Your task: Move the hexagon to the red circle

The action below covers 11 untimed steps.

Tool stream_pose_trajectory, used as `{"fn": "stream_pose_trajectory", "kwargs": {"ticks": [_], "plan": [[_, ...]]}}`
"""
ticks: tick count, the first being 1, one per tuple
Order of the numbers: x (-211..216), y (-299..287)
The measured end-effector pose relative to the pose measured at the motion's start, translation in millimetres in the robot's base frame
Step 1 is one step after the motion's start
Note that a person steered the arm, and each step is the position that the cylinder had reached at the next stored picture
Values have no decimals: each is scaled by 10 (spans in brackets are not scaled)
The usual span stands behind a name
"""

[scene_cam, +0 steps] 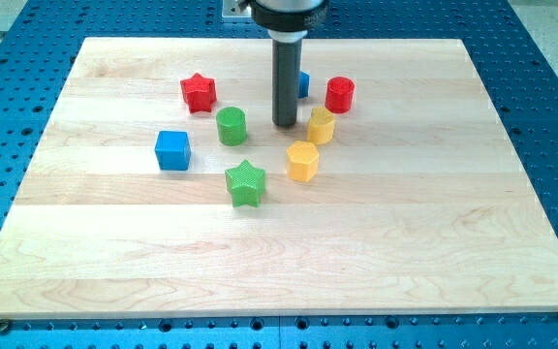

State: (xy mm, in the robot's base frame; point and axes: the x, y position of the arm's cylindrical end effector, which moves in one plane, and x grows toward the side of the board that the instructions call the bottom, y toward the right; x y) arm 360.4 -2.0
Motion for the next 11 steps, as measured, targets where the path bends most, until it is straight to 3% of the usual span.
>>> {"fn": "stream_pose_trajectory", "kwargs": {"ticks": [2,4,8,9,11], "plan": [[445,-789],[449,-150],[1112,-86],[1104,303],[420,970]]}}
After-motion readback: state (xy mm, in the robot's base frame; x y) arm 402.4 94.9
